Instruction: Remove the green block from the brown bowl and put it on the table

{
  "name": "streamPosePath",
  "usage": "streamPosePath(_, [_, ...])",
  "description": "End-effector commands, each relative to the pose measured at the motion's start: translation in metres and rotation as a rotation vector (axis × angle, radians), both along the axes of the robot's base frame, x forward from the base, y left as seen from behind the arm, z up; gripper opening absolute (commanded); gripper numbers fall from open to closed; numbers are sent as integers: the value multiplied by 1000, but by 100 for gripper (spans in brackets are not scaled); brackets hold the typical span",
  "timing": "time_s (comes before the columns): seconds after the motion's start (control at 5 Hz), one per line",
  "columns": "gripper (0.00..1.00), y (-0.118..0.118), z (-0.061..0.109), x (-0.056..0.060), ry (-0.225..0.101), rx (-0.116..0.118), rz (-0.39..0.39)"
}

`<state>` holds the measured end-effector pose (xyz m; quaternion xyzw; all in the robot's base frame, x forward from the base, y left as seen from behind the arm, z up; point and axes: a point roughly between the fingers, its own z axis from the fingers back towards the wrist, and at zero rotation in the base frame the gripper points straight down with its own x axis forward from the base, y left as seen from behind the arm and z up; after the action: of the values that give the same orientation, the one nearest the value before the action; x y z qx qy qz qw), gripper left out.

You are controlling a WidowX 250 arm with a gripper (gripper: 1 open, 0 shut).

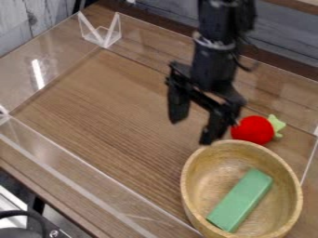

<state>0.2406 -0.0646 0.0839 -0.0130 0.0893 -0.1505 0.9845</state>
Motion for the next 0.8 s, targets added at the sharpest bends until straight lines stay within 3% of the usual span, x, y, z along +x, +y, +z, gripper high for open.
streamPosePath(0.0, [100, -28, 10, -4, -78, -26, -74])
streamPosePath(0.2, [100, -49, 3, -11, -80, -40, -150])
streamPosePath(0.6, [100, -71, -12, -18, -80, -59, -221])
